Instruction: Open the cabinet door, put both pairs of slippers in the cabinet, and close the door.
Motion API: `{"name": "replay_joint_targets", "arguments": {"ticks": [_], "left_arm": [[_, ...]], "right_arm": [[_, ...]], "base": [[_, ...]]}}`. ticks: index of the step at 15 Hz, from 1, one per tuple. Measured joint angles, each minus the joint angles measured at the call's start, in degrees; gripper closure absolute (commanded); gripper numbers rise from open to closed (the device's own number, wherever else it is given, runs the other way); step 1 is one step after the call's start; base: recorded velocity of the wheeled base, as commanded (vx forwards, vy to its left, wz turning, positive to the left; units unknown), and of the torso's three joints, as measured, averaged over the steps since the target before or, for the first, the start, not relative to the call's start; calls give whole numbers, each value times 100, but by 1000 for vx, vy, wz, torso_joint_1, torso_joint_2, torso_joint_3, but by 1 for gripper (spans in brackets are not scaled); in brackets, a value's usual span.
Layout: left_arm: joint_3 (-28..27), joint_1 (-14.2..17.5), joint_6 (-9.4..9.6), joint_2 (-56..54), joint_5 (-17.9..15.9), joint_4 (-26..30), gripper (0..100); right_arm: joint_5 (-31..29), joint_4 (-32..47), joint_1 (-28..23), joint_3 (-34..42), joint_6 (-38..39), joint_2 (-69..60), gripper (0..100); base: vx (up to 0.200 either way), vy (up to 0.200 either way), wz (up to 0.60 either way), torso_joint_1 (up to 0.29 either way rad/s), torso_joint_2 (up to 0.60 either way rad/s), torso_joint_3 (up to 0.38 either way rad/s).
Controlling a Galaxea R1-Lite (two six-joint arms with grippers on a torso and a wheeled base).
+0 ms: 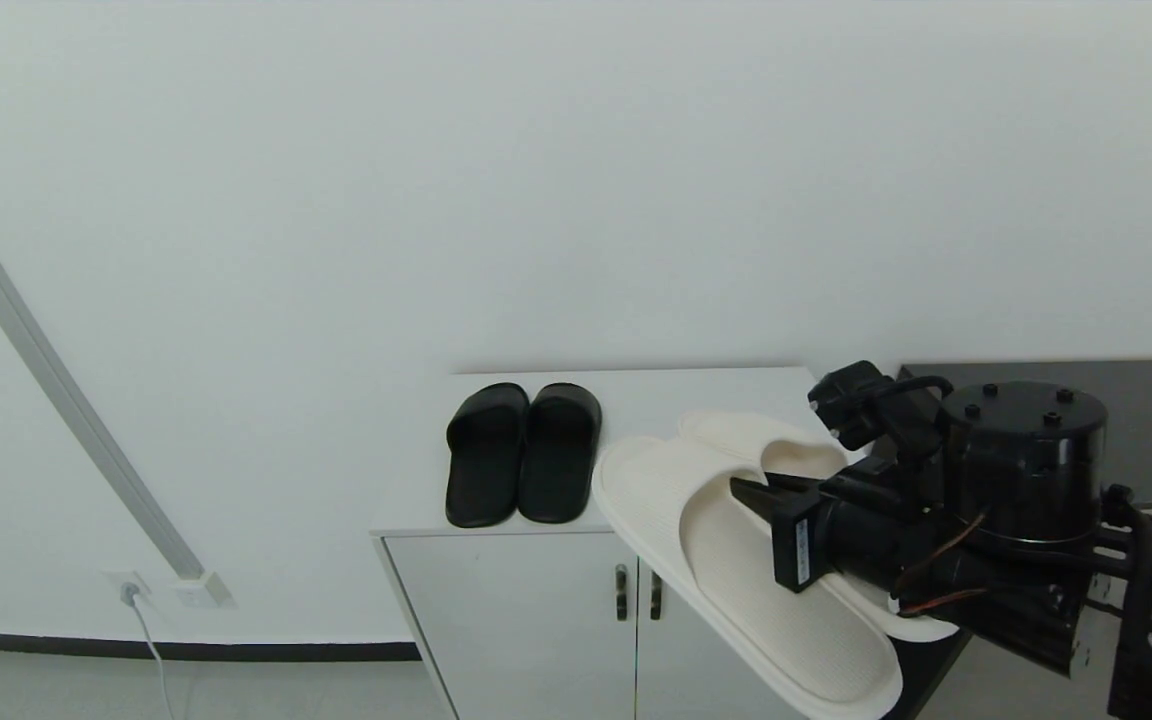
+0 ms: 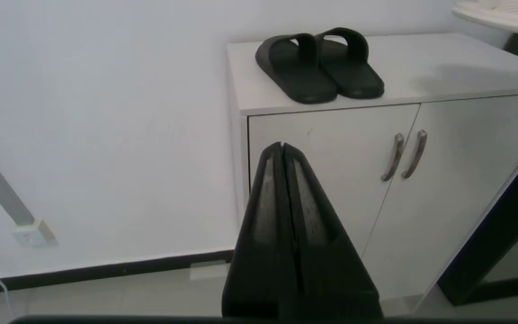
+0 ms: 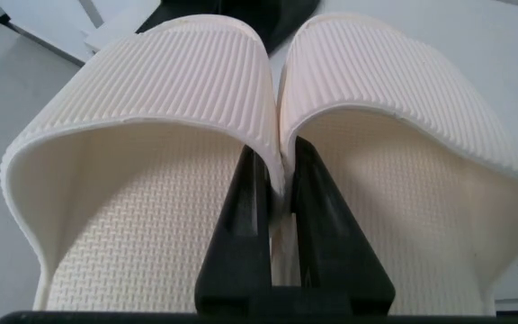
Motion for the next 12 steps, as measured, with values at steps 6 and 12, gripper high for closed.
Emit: {"name": "replay_joint_targets", "arguments": {"ticks": [6, 12], "left_arm": [[0, 0, -7, 0, 4, 0, 100], [0, 0, -11, 0, -2, 0, 100]], "right_arm": [[82, 9, 112, 111, 15, -99, 100], [82, -30, 105, 306, 23, -168, 100]], "base": [[0, 0, 0, 0, 0, 0], [-100, 0, 0, 6, 0, 1]]}}
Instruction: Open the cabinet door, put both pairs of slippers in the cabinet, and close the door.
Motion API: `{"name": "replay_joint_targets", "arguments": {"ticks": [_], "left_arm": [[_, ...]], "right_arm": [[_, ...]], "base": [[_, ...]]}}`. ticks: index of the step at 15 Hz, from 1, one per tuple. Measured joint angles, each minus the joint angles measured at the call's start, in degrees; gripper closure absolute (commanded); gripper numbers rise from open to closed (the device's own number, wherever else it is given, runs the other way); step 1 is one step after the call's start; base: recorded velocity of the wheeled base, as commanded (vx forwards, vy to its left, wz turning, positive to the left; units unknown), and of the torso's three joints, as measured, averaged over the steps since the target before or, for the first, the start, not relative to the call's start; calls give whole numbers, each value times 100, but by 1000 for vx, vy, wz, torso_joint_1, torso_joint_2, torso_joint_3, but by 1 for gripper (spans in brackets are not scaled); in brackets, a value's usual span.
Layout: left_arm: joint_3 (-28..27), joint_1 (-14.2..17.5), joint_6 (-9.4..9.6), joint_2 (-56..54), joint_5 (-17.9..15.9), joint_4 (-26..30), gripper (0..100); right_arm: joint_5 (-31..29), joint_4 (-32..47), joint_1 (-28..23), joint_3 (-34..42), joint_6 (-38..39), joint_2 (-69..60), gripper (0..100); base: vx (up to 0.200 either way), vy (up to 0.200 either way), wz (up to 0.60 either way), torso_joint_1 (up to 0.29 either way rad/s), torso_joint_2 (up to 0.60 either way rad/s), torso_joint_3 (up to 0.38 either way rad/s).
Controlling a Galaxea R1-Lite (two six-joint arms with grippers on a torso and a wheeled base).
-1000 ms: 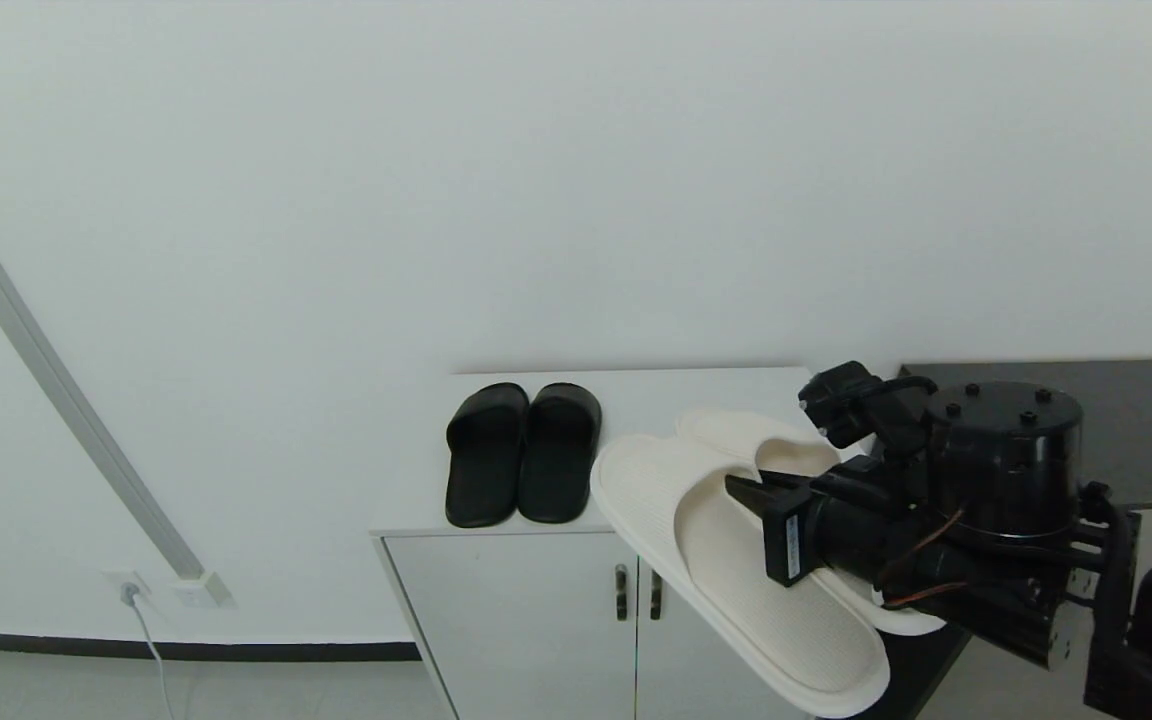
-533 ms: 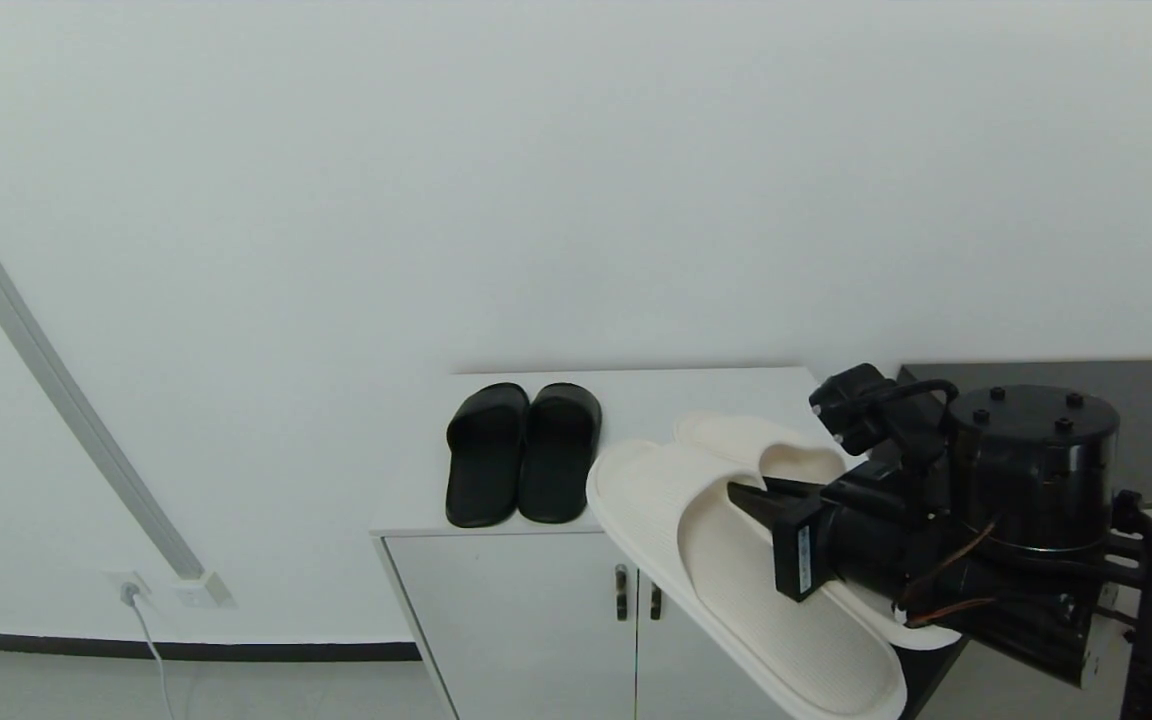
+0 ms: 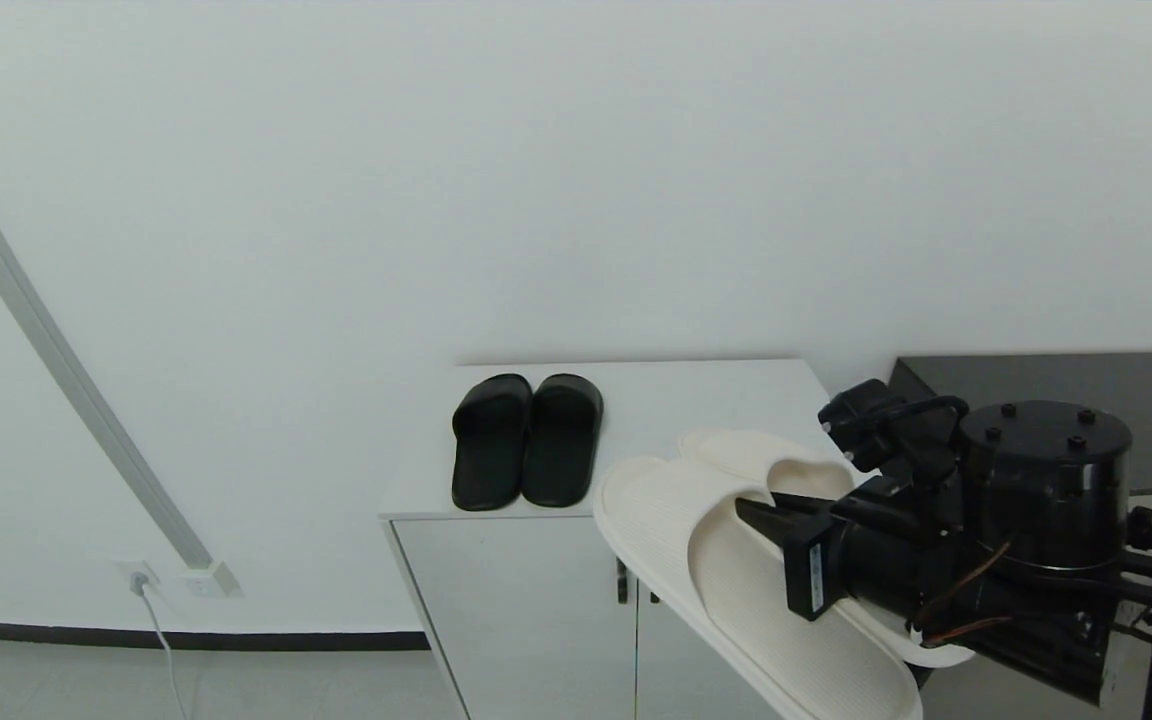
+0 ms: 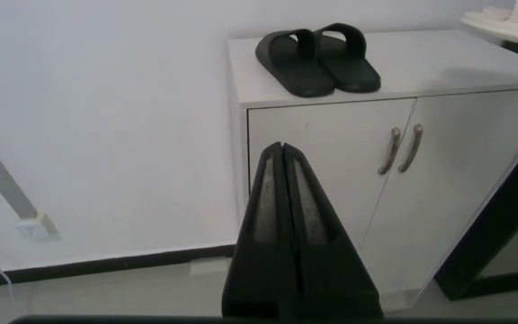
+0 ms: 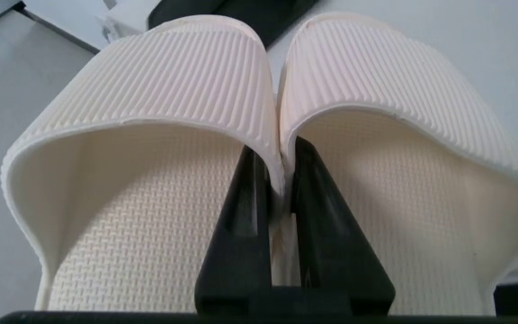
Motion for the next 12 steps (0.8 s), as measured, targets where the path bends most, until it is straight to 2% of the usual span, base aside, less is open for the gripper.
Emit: {"name": "replay_joint_targets", "arguments": {"ticks": [12], "left_arm": [[0, 0, -5, 0, 9, 0, 100]], "right_arm": [[11, -11, -17, 113, -12, -11, 100]], "base": [[0, 0, 0, 0, 0, 0]]}}
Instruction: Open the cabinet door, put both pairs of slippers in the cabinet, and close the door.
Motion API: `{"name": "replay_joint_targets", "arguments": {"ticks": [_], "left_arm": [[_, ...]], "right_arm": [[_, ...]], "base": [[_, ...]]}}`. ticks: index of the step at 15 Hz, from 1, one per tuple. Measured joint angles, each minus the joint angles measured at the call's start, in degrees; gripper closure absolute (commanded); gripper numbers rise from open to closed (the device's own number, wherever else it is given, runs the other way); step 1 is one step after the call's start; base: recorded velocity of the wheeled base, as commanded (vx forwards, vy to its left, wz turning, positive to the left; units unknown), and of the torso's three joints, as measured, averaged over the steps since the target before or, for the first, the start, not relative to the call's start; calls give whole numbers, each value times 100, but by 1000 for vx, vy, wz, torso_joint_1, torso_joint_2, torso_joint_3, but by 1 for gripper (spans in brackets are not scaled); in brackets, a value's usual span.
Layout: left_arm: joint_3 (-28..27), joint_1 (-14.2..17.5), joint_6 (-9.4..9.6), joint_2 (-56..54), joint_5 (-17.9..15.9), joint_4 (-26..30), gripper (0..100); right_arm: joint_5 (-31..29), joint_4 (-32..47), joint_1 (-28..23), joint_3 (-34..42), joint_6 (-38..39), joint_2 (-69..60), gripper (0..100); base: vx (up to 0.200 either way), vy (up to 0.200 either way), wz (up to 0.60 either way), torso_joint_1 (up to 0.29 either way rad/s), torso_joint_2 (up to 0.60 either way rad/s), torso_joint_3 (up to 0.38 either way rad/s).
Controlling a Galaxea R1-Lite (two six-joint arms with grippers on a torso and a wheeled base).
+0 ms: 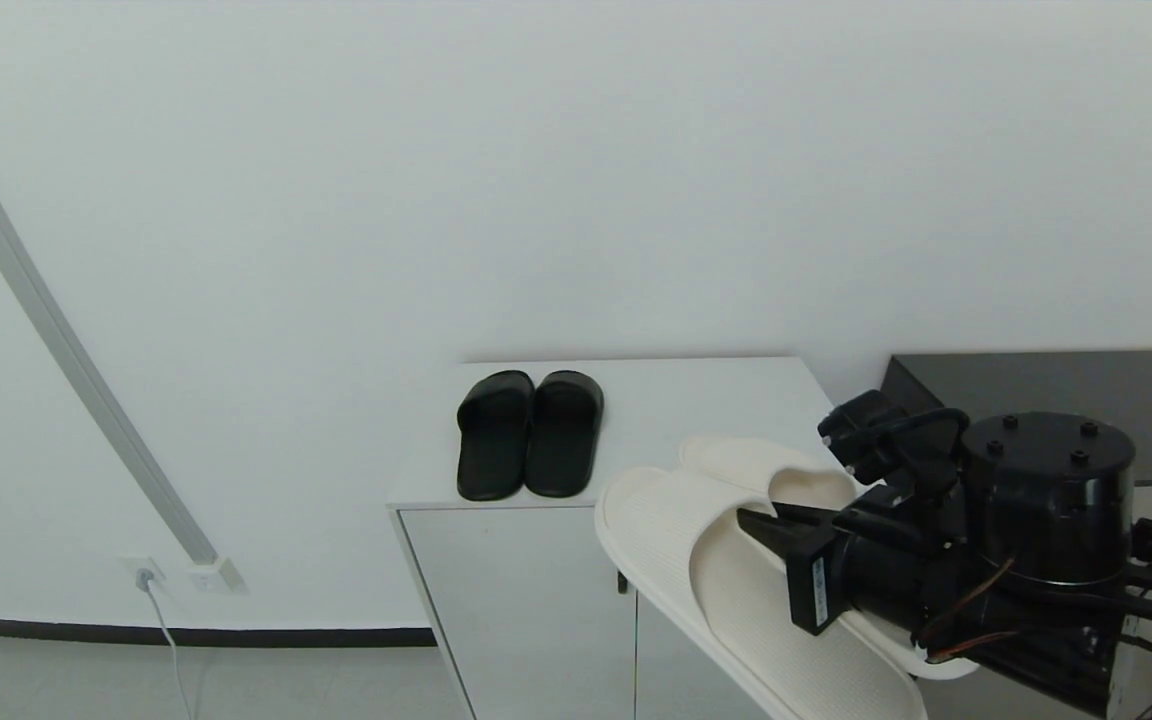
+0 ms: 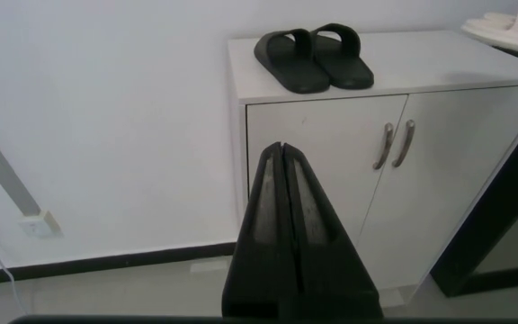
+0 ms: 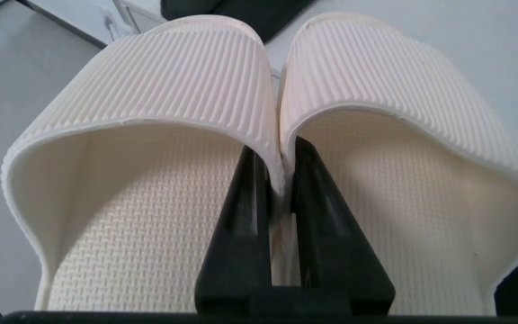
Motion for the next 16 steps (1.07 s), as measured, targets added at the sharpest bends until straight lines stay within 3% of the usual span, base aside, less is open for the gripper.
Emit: {"name": "replay_joint_targets", "arguments": {"ticks": [7, 8, 16], "left_arm": [[0, 0, 9, 0, -6, -2, 100], [0, 0, 22, 0, -9, 0, 0], [0, 0, 0, 0, -6, 0, 0]], "right_arm": [[0, 0, -5, 52, -16, 33, 100], [2, 0, -5, 52, -13, 41, 100], [-5, -2, 13, 57, -21, 57, 100]], "base": [[0, 0, 0, -87, 196, 104], [0, 0, 0, -154, 354, 203], [0, 0, 0, -169, 401, 225]]}}
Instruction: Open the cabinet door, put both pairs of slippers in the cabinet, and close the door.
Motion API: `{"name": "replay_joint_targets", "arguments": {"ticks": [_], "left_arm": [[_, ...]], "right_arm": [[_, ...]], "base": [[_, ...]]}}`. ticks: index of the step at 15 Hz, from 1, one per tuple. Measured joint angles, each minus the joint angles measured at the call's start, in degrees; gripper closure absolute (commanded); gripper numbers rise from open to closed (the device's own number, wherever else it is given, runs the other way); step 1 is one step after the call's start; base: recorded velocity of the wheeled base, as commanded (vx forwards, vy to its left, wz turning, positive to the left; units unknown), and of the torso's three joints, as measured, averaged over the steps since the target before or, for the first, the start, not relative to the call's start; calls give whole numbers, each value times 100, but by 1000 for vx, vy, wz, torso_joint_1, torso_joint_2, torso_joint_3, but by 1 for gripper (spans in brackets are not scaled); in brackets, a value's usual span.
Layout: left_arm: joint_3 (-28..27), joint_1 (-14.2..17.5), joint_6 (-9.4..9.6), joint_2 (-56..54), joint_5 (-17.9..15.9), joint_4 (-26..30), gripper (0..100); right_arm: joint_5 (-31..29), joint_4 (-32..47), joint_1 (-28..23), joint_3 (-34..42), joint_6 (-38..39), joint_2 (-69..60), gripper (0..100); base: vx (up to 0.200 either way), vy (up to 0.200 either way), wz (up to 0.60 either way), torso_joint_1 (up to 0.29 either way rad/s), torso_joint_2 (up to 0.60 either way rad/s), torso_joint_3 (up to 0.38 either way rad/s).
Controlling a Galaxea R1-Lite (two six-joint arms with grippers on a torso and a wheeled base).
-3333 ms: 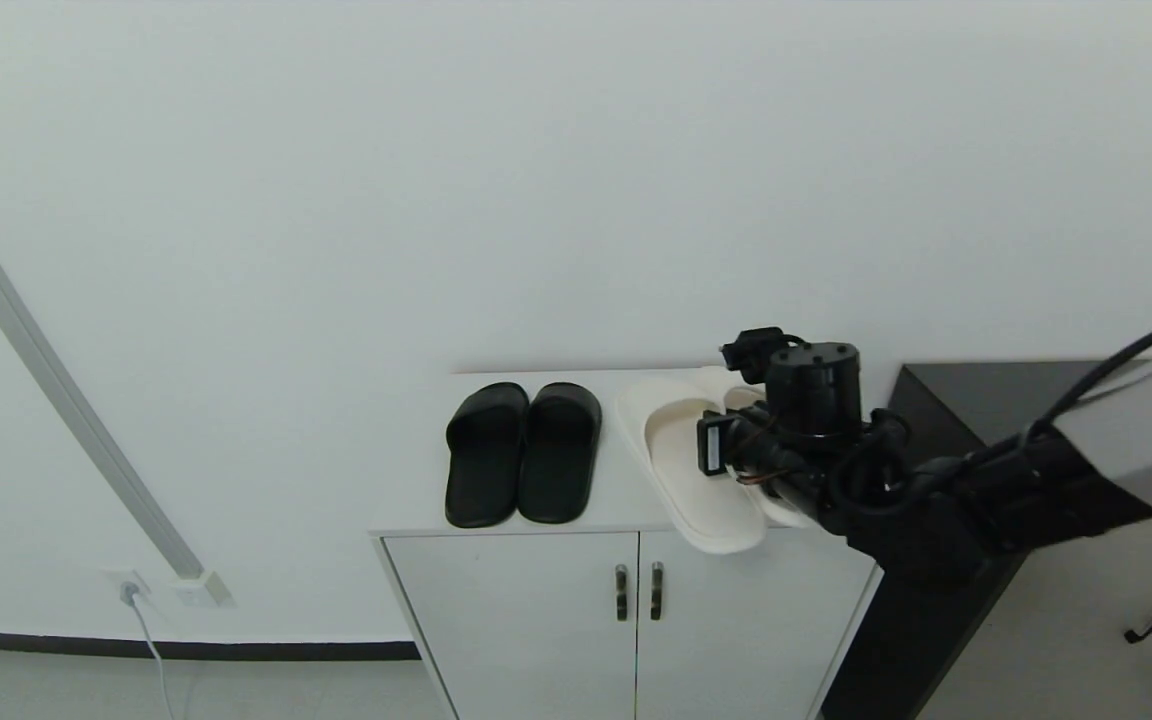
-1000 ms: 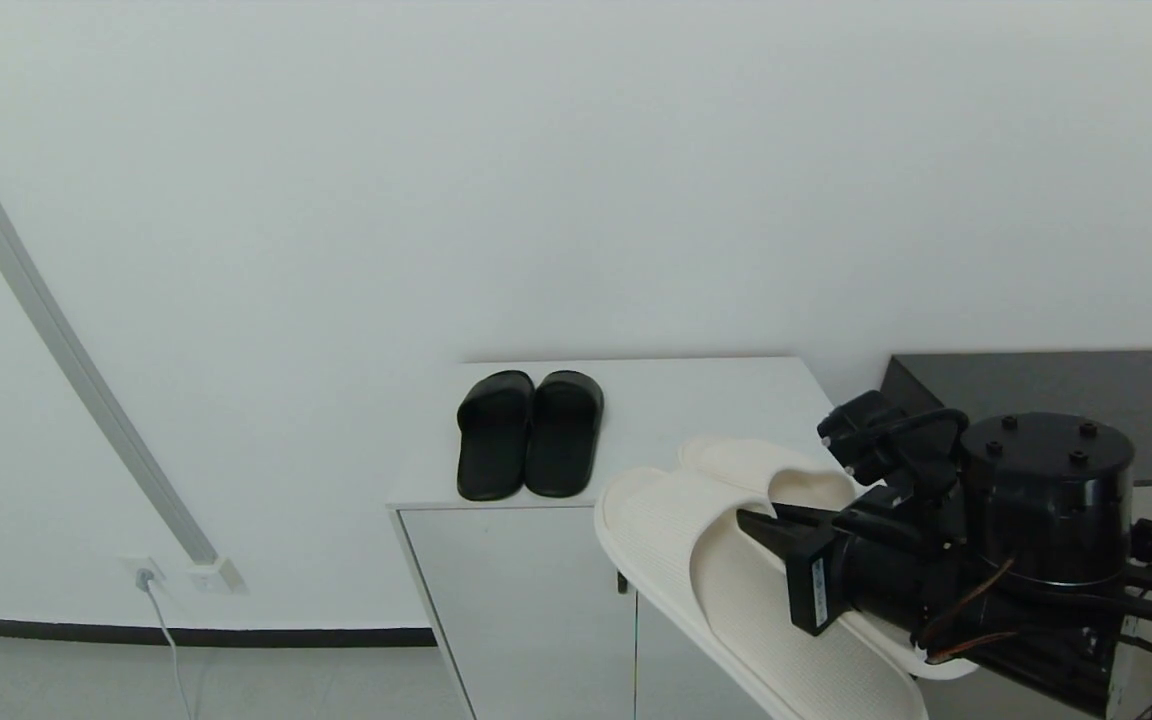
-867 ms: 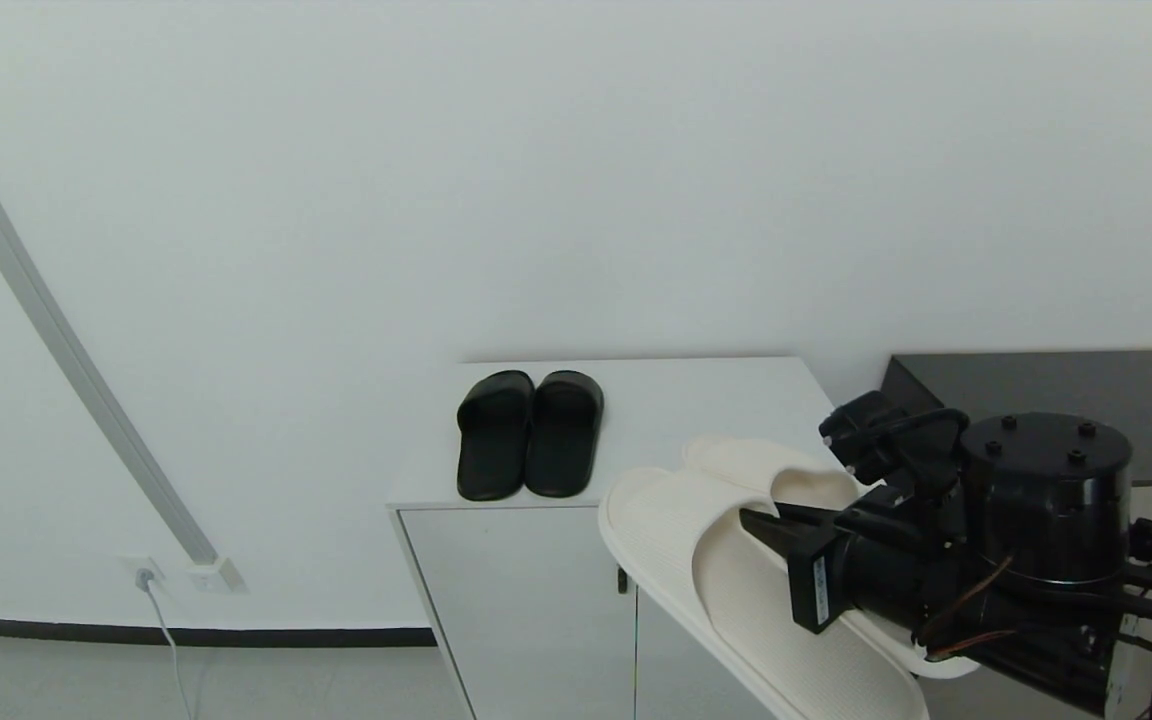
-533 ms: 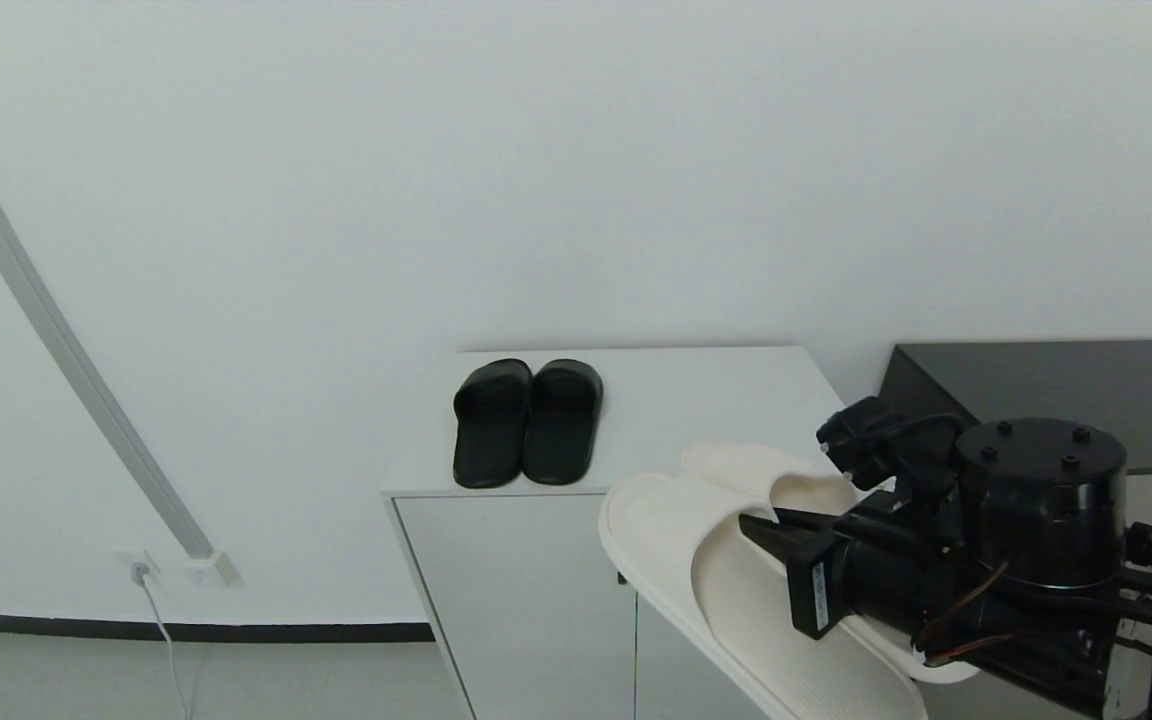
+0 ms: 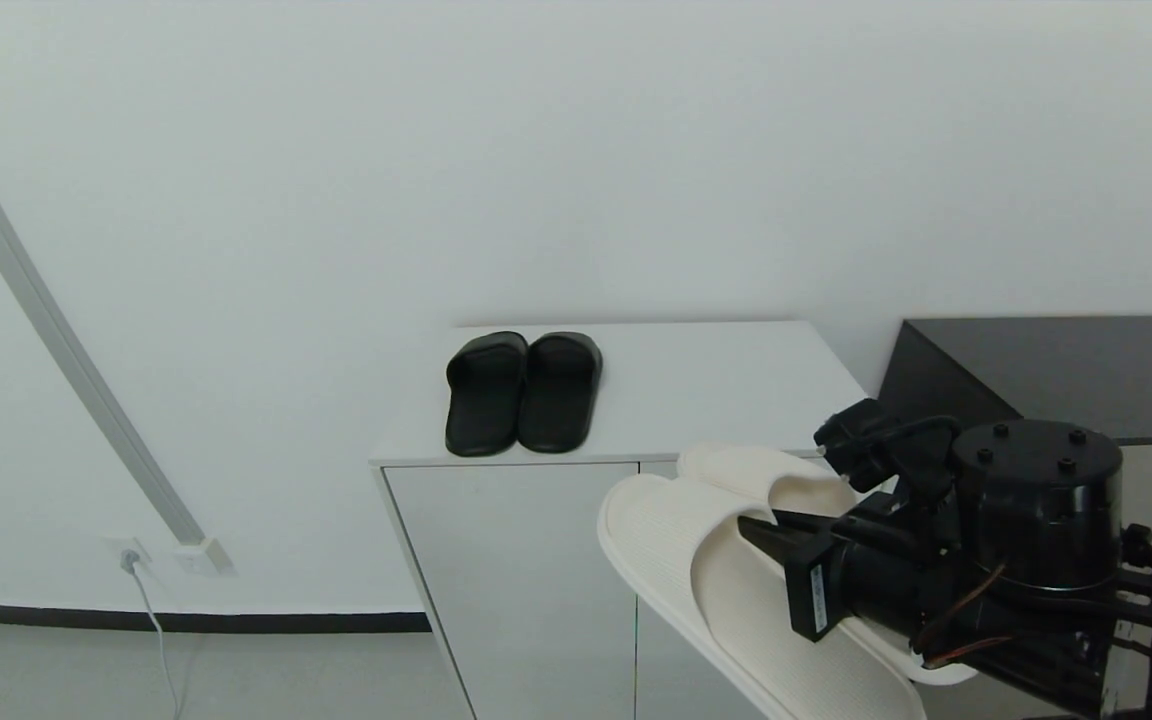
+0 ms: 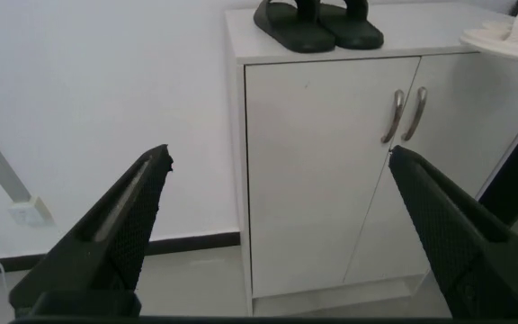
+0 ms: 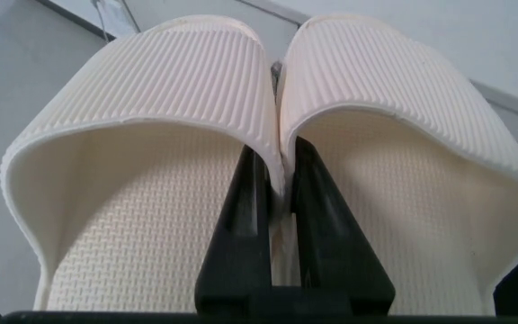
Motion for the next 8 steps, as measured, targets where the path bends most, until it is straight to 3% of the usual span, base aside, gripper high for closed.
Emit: {"name": "replay_joint_targets", "arguments": {"ticks": [8], "left_arm": [[0, 0, -2, 0, 6, 0, 0]], "right_arm": [[-1, 2, 11, 37, -11, -2, 100]], "base": [[0, 0, 0, -223, 540, 317]]}}
